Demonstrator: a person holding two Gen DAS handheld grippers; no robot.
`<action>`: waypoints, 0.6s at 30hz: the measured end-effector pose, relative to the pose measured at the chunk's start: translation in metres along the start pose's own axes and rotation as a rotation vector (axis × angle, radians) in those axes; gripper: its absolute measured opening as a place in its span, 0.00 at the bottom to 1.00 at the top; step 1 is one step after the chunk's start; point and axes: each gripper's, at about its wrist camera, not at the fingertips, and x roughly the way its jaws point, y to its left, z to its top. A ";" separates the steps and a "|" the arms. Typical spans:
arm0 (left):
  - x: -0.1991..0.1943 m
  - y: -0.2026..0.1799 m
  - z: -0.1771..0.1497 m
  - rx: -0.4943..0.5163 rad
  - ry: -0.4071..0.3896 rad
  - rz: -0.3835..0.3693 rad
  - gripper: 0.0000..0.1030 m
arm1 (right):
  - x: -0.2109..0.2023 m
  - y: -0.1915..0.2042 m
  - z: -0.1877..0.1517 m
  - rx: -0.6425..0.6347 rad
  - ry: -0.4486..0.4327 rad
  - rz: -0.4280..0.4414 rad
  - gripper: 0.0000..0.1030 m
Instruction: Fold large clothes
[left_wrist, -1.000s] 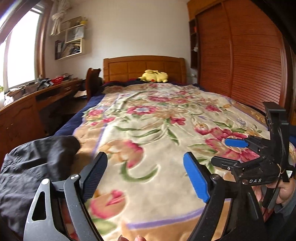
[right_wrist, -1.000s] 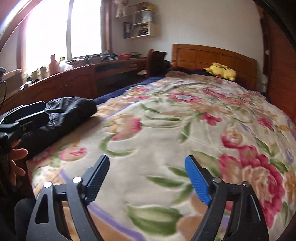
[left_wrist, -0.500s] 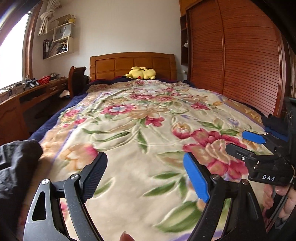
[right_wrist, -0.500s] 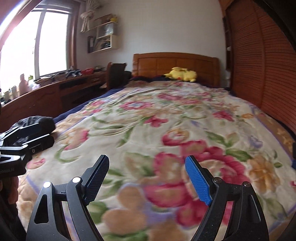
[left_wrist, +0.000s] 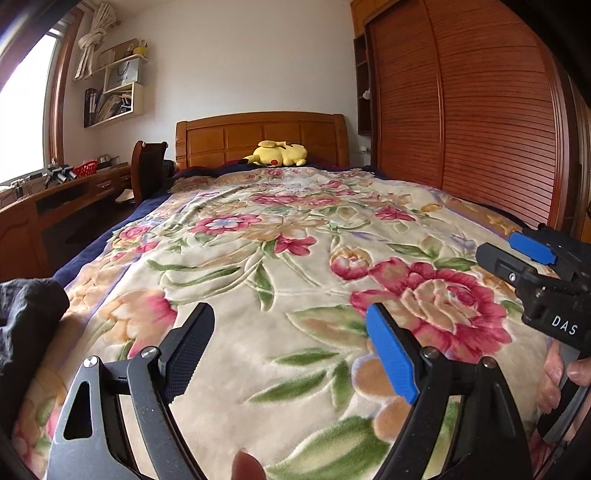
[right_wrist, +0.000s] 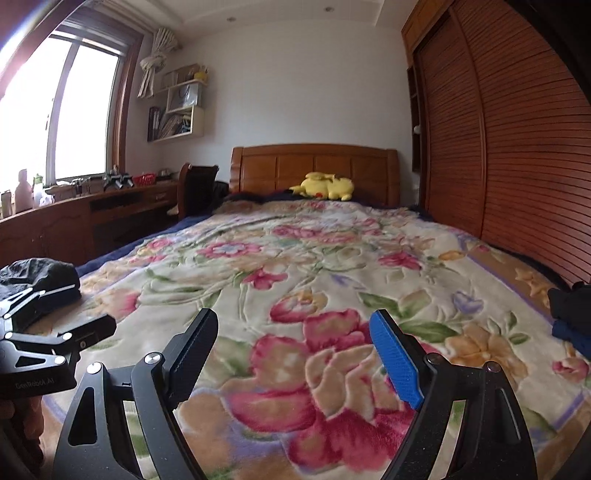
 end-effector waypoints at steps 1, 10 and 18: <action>-0.001 0.002 -0.001 -0.001 0.003 0.004 0.82 | -0.002 0.002 -0.002 0.000 -0.007 0.001 0.83; -0.013 0.022 -0.005 0.002 -0.025 0.066 0.82 | 0.015 0.002 -0.014 0.013 0.001 -0.014 0.83; -0.013 0.035 -0.008 -0.044 -0.026 0.075 0.82 | 0.017 -0.002 -0.013 0.008 0.002 -0.008 0.83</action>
